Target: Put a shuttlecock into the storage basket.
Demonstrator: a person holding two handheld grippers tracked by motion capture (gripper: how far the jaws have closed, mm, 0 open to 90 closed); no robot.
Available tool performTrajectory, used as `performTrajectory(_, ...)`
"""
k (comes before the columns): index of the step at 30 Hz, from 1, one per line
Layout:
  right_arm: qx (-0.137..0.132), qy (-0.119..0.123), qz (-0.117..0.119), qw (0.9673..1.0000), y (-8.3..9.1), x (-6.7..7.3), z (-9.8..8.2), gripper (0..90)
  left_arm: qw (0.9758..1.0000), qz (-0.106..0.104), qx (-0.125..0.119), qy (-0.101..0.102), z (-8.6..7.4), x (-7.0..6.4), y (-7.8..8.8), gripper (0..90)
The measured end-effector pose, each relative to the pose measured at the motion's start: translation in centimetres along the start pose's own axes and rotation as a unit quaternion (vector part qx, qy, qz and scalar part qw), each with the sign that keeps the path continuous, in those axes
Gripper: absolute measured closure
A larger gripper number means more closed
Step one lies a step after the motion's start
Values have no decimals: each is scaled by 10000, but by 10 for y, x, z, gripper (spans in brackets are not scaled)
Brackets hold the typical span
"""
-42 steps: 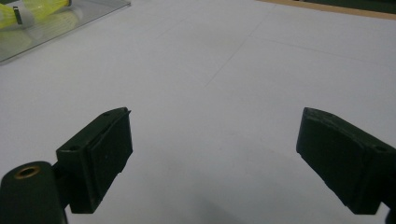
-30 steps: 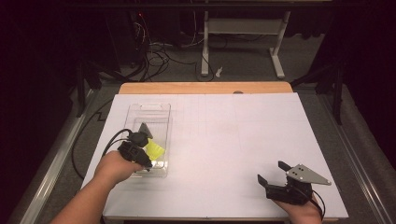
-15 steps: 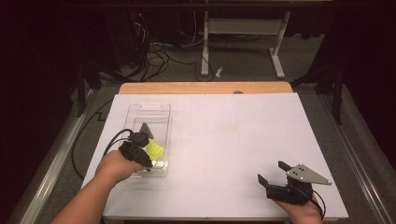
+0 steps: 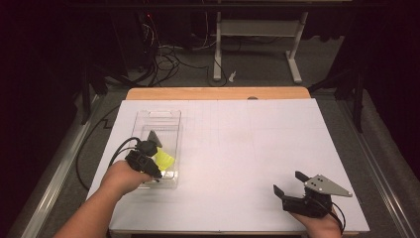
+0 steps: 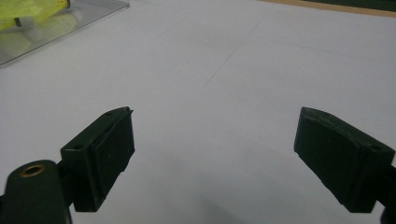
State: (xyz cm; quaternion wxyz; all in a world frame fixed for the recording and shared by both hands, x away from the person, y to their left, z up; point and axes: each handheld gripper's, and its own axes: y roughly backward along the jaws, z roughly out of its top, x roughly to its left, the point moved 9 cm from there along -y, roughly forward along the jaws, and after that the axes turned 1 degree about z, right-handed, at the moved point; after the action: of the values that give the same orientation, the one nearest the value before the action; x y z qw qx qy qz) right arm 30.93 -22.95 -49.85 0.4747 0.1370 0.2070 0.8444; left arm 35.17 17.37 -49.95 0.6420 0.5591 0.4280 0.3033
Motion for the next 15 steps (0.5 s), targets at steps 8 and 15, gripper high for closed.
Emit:
performTrajectory(8, -6, -44, -23, 10000, 1, -1, -1, 128, 9999, -114, -71, 19, 0, -2, 1, 591)
performTrajectory(15, 7, -10, -19, 10000, 0, 0, 0, 129, 9998, -176, -113, 4, 2, -5, 7, 564)
